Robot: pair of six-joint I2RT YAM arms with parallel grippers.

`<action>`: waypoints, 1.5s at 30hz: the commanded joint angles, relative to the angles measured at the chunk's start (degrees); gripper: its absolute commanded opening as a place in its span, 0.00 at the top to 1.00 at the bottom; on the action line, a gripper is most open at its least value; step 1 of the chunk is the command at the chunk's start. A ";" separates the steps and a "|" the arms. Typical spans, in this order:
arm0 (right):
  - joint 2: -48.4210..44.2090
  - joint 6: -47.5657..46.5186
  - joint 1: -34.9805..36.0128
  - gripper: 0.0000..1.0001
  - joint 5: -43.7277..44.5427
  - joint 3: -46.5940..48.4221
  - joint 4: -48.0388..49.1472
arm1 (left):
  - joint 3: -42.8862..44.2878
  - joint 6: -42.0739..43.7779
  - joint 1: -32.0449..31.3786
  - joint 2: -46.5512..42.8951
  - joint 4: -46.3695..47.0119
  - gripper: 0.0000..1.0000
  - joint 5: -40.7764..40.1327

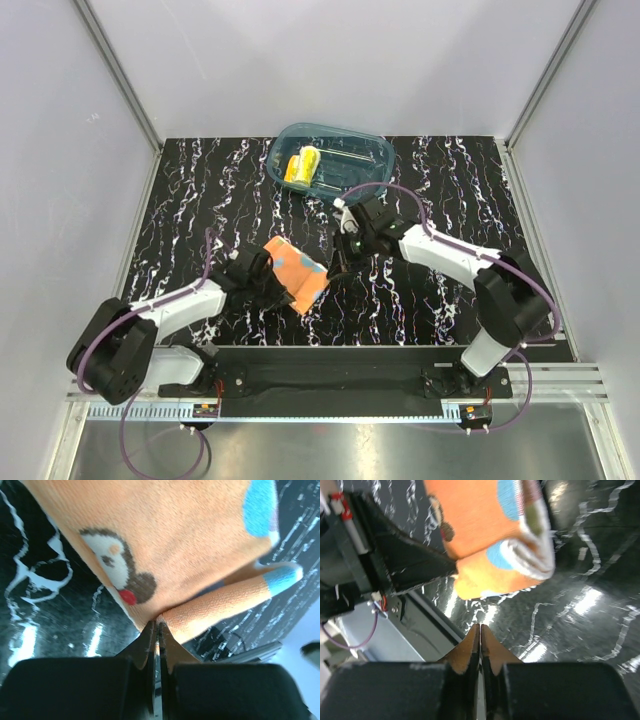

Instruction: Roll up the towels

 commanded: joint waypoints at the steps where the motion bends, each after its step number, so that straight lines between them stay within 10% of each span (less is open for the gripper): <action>1: 1.76 0.34 1.02 0.92 -4.92 -0.77 6.55 | 0.97 2.95 0.83 1.79 -0.78 1.00 -1.79; 45: 22.24 1.13 1.64 1.00 -10.90 1.08 19.39 | 11.08 16.49 0.83 5.75 -14.48 0.99 -8.81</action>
